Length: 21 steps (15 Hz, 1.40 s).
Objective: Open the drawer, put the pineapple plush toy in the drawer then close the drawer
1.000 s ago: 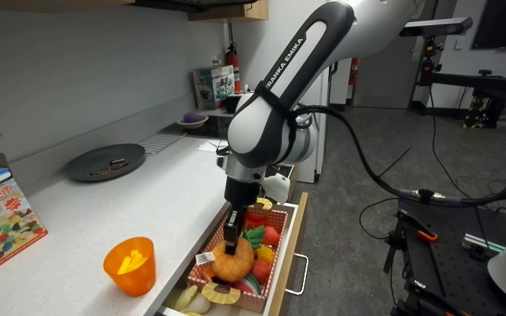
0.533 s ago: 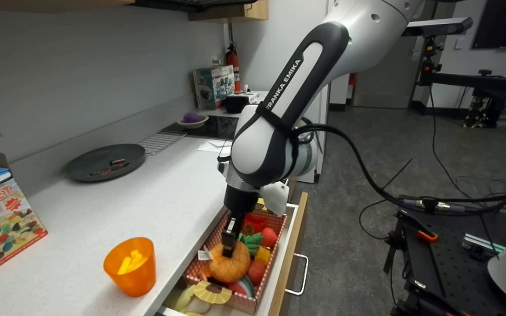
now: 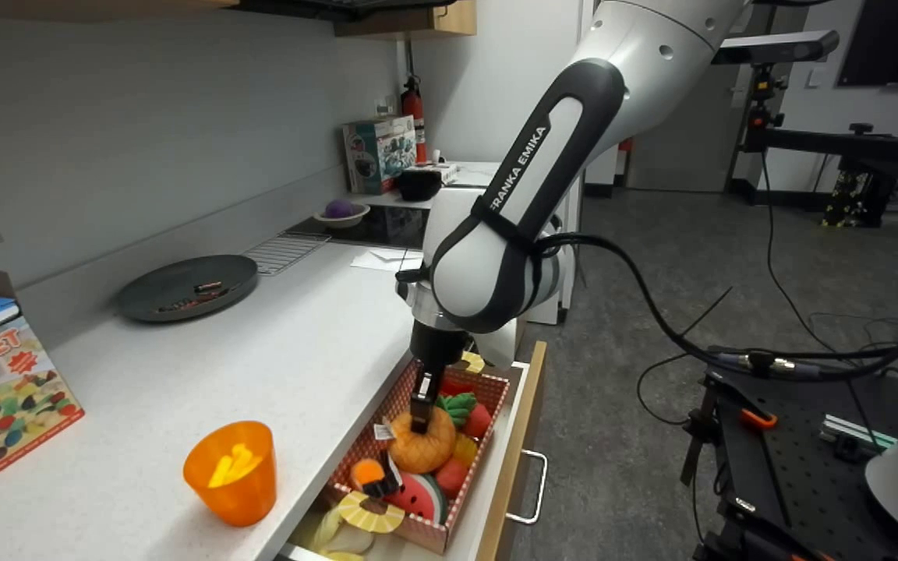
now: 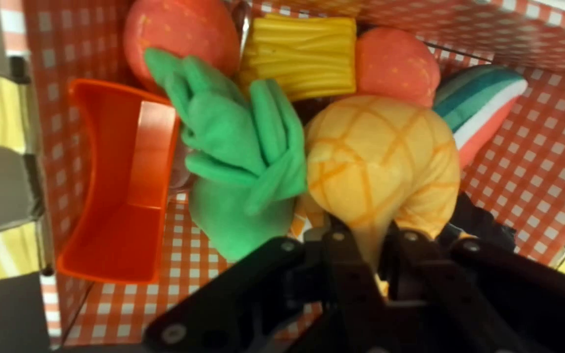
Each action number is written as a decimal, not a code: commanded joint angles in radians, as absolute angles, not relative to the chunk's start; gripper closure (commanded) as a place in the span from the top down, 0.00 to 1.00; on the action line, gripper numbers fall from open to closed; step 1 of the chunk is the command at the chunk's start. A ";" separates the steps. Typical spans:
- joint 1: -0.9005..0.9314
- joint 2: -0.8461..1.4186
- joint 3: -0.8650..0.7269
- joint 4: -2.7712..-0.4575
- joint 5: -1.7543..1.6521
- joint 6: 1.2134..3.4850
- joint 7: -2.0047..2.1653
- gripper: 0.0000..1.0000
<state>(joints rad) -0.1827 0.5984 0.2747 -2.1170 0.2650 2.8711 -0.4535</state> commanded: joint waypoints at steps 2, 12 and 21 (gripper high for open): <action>-0.166 0.623 0.239 -2.110 0.176 2.887 -0.395 0.40; -0.171 0.489 0.238 -2.184 0.165 2.816 -0.322 1.00; -0.140 0.180 0.215 -2.362 0.231 2.567 -0.266 1.00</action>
